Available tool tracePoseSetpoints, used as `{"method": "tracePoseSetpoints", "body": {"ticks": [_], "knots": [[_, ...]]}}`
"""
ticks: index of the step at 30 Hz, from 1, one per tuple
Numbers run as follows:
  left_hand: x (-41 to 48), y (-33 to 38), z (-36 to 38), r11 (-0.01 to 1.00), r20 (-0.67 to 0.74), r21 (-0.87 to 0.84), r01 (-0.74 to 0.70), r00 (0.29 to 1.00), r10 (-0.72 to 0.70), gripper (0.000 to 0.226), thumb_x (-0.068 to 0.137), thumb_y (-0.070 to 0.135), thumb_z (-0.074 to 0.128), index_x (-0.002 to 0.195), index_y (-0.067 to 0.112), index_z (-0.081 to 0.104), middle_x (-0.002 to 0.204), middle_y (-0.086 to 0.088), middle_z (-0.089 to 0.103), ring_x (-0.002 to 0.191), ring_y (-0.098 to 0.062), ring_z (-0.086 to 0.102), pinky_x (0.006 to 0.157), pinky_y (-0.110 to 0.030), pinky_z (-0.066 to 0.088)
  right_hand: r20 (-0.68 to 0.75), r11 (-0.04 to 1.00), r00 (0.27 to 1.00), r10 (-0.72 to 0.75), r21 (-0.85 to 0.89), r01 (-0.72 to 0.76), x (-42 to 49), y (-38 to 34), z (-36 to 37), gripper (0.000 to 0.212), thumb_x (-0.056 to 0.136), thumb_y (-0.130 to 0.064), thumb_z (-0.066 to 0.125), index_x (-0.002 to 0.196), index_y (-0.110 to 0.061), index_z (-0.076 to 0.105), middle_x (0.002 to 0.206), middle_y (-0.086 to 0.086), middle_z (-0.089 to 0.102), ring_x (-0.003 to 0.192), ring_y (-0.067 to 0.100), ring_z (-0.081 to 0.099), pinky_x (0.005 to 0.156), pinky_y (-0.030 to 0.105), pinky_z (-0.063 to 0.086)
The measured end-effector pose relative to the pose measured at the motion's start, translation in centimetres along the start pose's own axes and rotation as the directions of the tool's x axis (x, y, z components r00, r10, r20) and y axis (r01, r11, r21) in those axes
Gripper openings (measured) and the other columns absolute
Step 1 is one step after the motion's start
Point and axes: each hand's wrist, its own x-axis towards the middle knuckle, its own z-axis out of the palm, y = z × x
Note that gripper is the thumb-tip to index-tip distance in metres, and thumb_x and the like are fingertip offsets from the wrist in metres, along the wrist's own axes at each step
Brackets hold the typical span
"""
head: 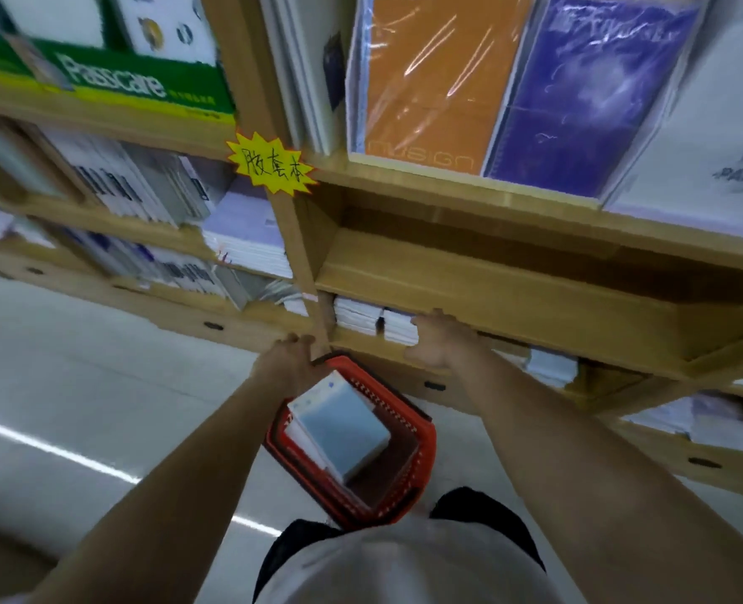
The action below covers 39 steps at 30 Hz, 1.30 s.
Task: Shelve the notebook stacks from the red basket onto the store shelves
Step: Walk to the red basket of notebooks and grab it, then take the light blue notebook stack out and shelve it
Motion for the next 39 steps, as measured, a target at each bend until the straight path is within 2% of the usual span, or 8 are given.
{"method": "tracePoseSetpoints", "body": {"ticks": [3,6,12,15,18,24,32,39], "knots": [[-0.5,0.2,1.2,0.988,-0.037,-0.072,0.135,0.990,-0.138,0.074,0.089,0.063,0.055,0.147,0.018,0.043,0.141,-0.014,0.051,0.128,-0.035,0.051,0.104,-0.050,0.046,0.026,0.983,0.986,-0.163,-0.078,0.164,2.5,-0.9,-0.9,0.070,0.090,-0.053,0.062,0.149,-0.021,0.042,0.141,0.013,0.046,0.125,0.034,0.051,0.102,0.046,0.046],[-2.8,2.2,3.5,0.940,-0.068,-0.160,0.300,0.947,-0.314,0.069,0.091,0.060,0.055,0.147,0.021,0.043,0.137,-0.012,0.052,0.125,-0.034,0.052,0.100,-0.049,0.049,0.095,0.922,0.943,-0.319,-0.198,0.332,3.5,-1.0,-0.9,0.073,0.089,-0.056,0.060,0.149,-0.020,0.040,0.147,0.015,0.043,0.130,0.036,0.048,0.104,0.047,0.044],[-10.0,8.7,10.8,0.770,0.022,-0.368,0.520,0.833,-0.552,0.065,0.086,0.062,0.054,0.142,0.030,0.046,0.131,-0.007,0.056,0.116,-0.032,0.057,0.095,-0.048,0.052,0.244,0.715,0.791,-0.561,-0.340,0.611,1.4,2.2,0.5,0.065,0.087,-0.053,0.062,0.142,-0.022,0.048,0.143,0.013,0.045,0.128,0.035,0.050,0.096,0.043,0.045],[-13.7,11.6,12.8,0.719,0.033,-0.374,0.585,0.783,-0.621,0.067,0.088,0.065,0.054,0.143,0.028,0.044,0.134,-0.006,0.055,0.118,-0.030,0.057,0.095,-0.047,0.051,0.314,0.665,0.762,-0.567,-0.371,0.648,0.0,3.2,1.6,0.066,0.082,-0.054,0.063,0.139,-0.025,0.048,0.139,0.012,0.048,0.124,0.035,0.053,0.093,0.044,0.047],[-16.7,12.9,14.6,0.663,0.042,-0.406,0.629,0.737,-0.674,0.066,0.092,0.061,0.054,0.144,0.022,0.044,0.139,-0.008,0.052,0.123,-0.031,0.054,0.098,-0.048,0.049,0.340,0.635,0.741,-0.580,-0.380,0.672,-1.0,3.9,3.3,0.075,0.080,-0.059,0.064,0.144,-0.025,0.046,0.140,0.013,0.048,0.126,0.035,0.052,0.099,0.046,0.047],[-19.6,13.1,18.2,0.577,0.112,-0.471,0.667,0.694,-0.711,0.073,0.094,0.060,0.052,0.152,0.018,0.037,0.151,-0.011,0.043,0.132,-0.033,0.049,0.105,-0.050,0.045,0.382,0.637,0.739,-0.555,-0.377,0.673,-2.9,5.0,6.4,0.067,0.084,-0.055,0.065,0.140,-0.021,0.048,0.140,0.013,0.045,0.122,0.035,0.054,0.099,0.048,0.048],[-17.2,11.6,22.6,0.554,0.157,-0.500,0.666,0.699,-0.698,0.069,0.093,0.061,0.053,0.146,0.018,0.043,0.143,-0.011,0.049,0.125,-0.032,0.053,0.100,-0.050,0.048,0.418,0.672,0.757,-0.502,-0.362,0.646,0.8,6.9,10.8,0.070,0.085,-0.057,0.065,0.143,-0.022,0.046,0.140,0.014,0.047,0.126,0.037,0.052,0.101,0.046,0.046],[-8.7,8.3,28.0,0.498,0.188,-0.517,0.696,0.660,-0.727,0.071,0.090,0.066,0.055,0.143,0.020,0.046,0.136,-0.009,0.055,0.116,-0.030,0.059,0.092,-0.048,0.052,0.498,0.676,0.744,-0.445,-0.358,0.644,11.4,7.1,17.0,0.072,0.085,-0.056,0.065,0.145,-0.022,0.045,0.140,0.012,0.047,0.125,0.035,0.053,0.099,0.046,0.047]]}}
